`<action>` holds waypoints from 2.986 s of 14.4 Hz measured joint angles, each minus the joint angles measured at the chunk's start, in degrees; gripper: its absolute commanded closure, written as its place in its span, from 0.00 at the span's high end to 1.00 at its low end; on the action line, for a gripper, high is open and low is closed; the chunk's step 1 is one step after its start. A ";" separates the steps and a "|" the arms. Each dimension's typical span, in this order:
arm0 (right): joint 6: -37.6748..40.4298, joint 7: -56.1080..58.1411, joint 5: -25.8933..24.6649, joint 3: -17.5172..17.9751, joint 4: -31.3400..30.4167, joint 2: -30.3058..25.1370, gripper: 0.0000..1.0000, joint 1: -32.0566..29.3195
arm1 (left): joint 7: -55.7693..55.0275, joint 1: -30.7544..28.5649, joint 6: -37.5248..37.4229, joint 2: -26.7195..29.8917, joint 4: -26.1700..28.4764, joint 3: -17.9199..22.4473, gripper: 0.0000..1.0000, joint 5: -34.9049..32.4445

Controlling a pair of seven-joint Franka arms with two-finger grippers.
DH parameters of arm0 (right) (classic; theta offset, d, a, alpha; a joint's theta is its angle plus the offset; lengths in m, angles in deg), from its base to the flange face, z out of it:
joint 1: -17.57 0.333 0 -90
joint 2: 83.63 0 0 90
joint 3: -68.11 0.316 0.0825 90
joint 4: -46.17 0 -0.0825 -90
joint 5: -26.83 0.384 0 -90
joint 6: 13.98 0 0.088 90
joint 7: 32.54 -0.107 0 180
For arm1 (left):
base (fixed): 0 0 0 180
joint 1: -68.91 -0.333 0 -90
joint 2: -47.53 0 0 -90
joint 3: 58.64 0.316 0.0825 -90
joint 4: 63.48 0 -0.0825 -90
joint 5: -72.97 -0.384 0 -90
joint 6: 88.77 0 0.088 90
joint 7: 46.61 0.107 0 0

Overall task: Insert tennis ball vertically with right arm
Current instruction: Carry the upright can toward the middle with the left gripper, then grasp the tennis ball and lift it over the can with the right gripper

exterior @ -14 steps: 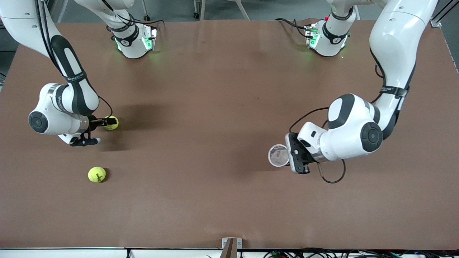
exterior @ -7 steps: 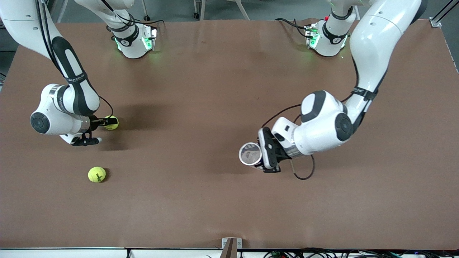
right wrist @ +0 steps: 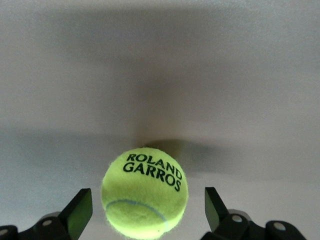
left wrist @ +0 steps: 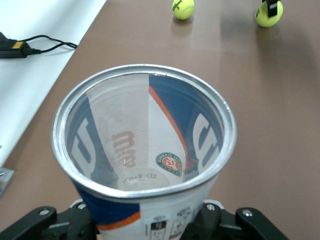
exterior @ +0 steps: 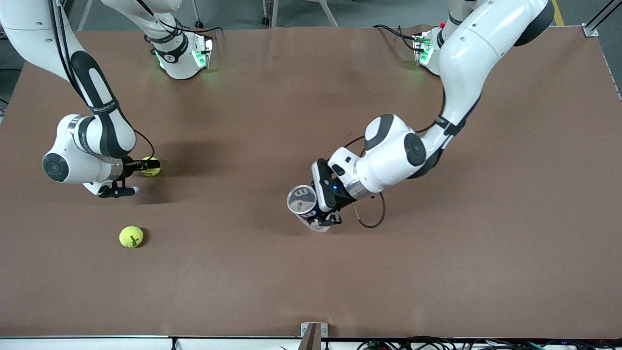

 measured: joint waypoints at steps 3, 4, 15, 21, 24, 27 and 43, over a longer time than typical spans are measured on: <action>0.03 0.00 0.01 -0.01 -0.07 0.18 0.97 -0.01 | 0.51 1.16 6.56 -2.79 1.39 -3.05 0.61 3.47; 0.03 0.00 0.02 -0.01 -0.10 0.24 0.97 -0.02 | 0.51 2.17 9.89 -3.63 1.74 -3.59 0.61 3.89; 0.03 0.00 0.04 -0.02 -0.20 0.52 0.67 -0.03 | 0.49 8.41 19.69 -8.26 1.96 -3.93 0.62 10.99; 0.14 0.00 0.05 -0.02 -0.12 0.52 0.26 -0.04 | 0.49 8.43 19.87 -10.00 1.95 -3.93 0.66 11.00; 0.18 0.06 0.05 -0.01 -0.09 0.52 0.20 -0.03 | 0.49 8.43 19.87 -10.01 1.94 -3.93 0.66 11.00; 0.10 0.09 0.05 0.09 0.38 0.47 0.19 0.00 | 0.49 8.43 19.87 -10.01 1.95 -3.93 0.66 11.00; 19.00 -0.37 29.90 0.94 31.75 -3.31 0.09 11.92 | 0.58 8.56 19.87 -10.03 1.98 -3.93 0.70 10.99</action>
